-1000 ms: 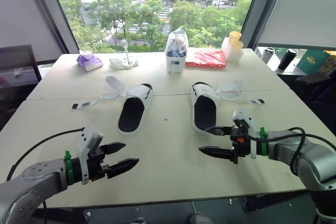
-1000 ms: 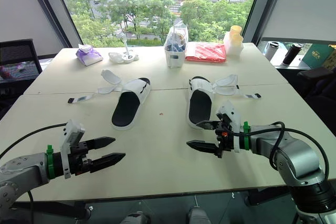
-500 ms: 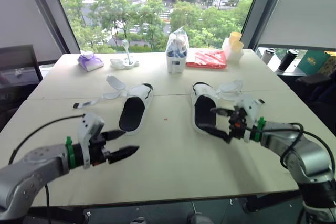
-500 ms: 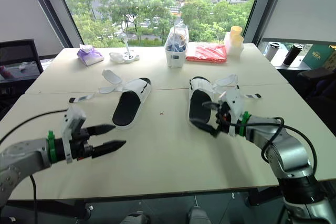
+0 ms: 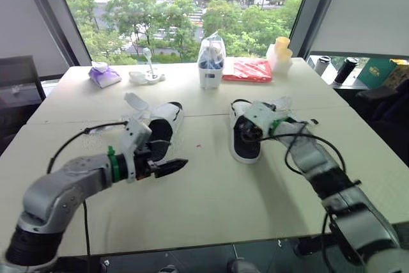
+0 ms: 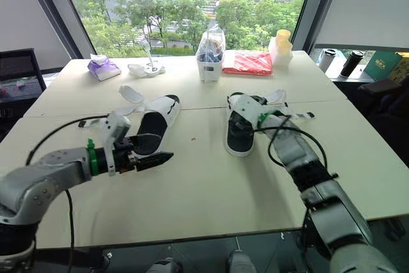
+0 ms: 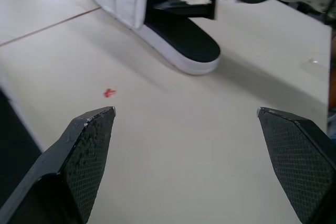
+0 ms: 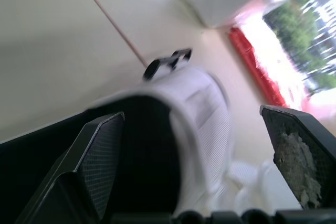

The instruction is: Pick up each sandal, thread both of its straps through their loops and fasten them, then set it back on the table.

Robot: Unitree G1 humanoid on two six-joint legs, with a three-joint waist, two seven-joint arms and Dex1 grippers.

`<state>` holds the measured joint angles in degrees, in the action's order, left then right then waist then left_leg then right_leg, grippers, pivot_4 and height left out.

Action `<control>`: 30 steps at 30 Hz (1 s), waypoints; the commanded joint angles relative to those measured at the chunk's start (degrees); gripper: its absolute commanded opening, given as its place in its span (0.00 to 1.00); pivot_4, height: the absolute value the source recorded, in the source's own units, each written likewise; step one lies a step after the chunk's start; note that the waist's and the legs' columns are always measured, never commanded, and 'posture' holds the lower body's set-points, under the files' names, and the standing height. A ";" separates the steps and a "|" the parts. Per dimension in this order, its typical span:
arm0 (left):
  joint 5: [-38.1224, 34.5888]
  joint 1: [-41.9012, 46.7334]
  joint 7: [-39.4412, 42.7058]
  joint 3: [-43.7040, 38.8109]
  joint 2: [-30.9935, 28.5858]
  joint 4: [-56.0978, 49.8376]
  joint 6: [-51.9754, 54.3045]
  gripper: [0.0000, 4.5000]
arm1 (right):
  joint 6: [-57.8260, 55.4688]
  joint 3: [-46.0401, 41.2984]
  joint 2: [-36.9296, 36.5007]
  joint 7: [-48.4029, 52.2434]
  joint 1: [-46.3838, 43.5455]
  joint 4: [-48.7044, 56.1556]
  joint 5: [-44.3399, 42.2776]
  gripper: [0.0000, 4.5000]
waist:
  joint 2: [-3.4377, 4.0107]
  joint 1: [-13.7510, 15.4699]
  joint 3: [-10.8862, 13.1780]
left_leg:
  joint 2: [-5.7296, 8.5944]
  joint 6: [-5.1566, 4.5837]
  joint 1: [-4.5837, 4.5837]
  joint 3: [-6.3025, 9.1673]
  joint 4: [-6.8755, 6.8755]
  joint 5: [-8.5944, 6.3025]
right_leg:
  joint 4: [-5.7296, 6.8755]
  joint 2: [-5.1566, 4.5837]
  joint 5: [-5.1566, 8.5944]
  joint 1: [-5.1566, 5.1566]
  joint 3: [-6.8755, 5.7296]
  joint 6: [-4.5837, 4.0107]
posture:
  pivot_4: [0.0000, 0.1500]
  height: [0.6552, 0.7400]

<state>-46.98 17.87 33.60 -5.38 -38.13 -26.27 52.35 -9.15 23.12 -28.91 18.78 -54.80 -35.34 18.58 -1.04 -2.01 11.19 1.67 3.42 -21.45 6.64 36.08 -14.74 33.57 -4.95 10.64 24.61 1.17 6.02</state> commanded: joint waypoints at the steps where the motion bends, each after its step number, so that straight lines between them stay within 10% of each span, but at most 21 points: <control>1: -1.34 -0.23 -2.20 -2.50 0.56 -3.44 0.23 1.00 | 3.46 3.61 2.42 -7.64 -8.58 -14.27 8.37 0.99 | -0.01 -0.20 0.00 | 0.00 0.03 0.00 0.04 -0.01 0.02 | 0.01 0.01 -0.01 0.00 -0.01 -0.04 | 1.00 1.00; 5: -3.54 -0.62 -4.05 -4.96 0.55 -5.44 1.23 1.00 | 6.52 5.66 5.71 -11.14 -14.73 -26.75 11.70 0.80 | -0.01 -0.52 0.00 | 0.00 0.04 0.01 0.04 -0.02 0.03 | 0.04 0.01 -0.02 0.00 0.01 -0.02 | 1.00 1.00; 12: -6.05 -2.59 -3.72 -8.29 -1.95 -6.96 2.17 1.00 | 10.48 6.40 7.78 -11.53 -16.98 -33.92 14.49 0.01 | 0.01 -0.63 0.01 | 0.00 0.04 0.01 0.04 -0.05 0.03 | 0.03 0.03 -0.09 0.00 0.02 0.10 | 1.00 1.00; 18: -4.69 -4.76 -1.38 -7.89 -3.81 -5.82 0.83 1.00 | 19.11 7.15 3.84 -13.58 -15.85 -32.65 17.30 0.01 | 0.02 -0.63 0.01 | 0.00 0.04 0.05 0.04 -0.02 0.03 | 0.17 0.06 -0.08 0.02 0.04 0.10 | 1.00 1.00; 30: -1.75 -5.43 1.84 -4.85 0.16 -0.93 -4.52 1.00 | 81.56 11.48 -15.84 -19.06 -11.90 -18.32 26.22 0.01 | 0.00 -1.52 0.02 | 0.00 0.04 0.11 -0.03 -0.05 0.03 | 0.17 0.11 -0.04 0.01 0.23 0.17 | 1.00 1.00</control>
<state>-49.16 12.21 34.68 -10.03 -37.99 -26.59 49.30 67.05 35.39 -44.16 2.18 -65.59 -55.26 44.24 -1.04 -3.54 11.21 1.67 3.48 -21.34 6.59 36.06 -14.70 33.78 -4.83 10.60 24.62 1.44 6.14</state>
